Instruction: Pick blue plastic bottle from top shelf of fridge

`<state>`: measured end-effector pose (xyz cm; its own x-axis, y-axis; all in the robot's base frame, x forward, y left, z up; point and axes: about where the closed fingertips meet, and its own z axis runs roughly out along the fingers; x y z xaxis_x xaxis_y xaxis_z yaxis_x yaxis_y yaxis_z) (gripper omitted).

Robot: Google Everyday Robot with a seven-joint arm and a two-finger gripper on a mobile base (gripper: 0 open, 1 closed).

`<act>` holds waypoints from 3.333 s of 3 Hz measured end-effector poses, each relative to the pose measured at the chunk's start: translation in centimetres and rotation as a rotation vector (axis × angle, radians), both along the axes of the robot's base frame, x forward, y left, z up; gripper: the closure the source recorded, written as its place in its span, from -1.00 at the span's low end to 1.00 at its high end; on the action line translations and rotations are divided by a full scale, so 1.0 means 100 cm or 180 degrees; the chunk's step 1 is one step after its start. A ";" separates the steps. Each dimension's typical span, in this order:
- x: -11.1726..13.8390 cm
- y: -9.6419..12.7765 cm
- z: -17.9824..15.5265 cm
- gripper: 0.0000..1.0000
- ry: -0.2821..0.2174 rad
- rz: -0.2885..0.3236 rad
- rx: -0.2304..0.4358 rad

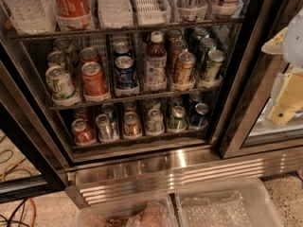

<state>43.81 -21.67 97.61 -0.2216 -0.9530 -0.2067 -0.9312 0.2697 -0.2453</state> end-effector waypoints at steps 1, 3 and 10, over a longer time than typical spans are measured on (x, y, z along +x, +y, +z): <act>0.000 0.000 0.001 -1.00 -0.0019 -0.0010 0.0008; 0.020 -0.008 0.000 -1.00 -0.0159 -0.0547 0.0370; 0.075 -0.004 0.068 -1.00 -0.1211 -0.1565 0.1656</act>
Offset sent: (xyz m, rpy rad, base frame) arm 0.0152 -0.0040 0.0013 0.1276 -0.0592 -0.1494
